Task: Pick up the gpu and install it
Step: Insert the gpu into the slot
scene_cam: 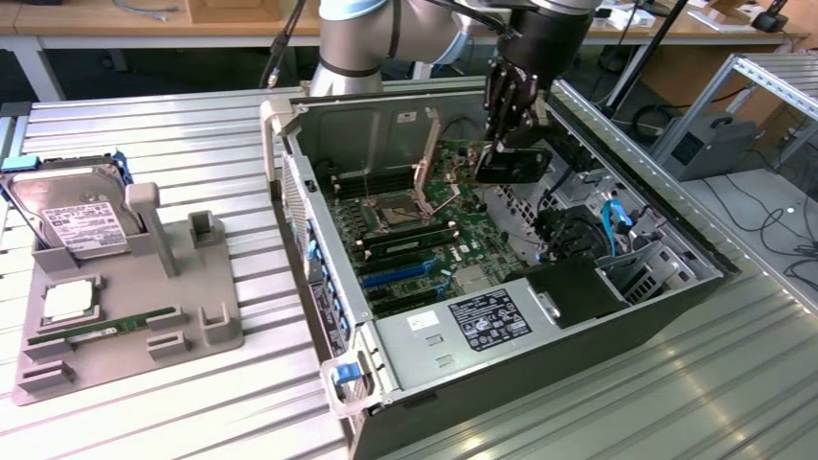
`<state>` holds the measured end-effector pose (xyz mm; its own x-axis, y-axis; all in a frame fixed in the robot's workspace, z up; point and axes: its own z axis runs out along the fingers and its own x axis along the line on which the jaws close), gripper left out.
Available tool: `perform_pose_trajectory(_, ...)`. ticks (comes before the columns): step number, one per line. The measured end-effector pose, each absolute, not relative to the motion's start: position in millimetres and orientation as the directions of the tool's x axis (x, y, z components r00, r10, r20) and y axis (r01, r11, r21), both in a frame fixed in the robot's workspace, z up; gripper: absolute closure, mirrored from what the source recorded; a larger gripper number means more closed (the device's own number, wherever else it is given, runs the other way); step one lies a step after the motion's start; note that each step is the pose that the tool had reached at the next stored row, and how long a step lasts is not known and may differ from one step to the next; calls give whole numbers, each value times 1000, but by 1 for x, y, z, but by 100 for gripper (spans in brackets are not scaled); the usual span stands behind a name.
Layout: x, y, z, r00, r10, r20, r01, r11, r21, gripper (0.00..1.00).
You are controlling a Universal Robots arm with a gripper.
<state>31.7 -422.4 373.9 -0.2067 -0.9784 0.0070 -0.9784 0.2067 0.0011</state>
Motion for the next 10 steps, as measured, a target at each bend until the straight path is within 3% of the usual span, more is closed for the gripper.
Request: perform_pose_trajectory(10, 32, -422, 374, -138, -990, 7, -990, 138, 1, 73)
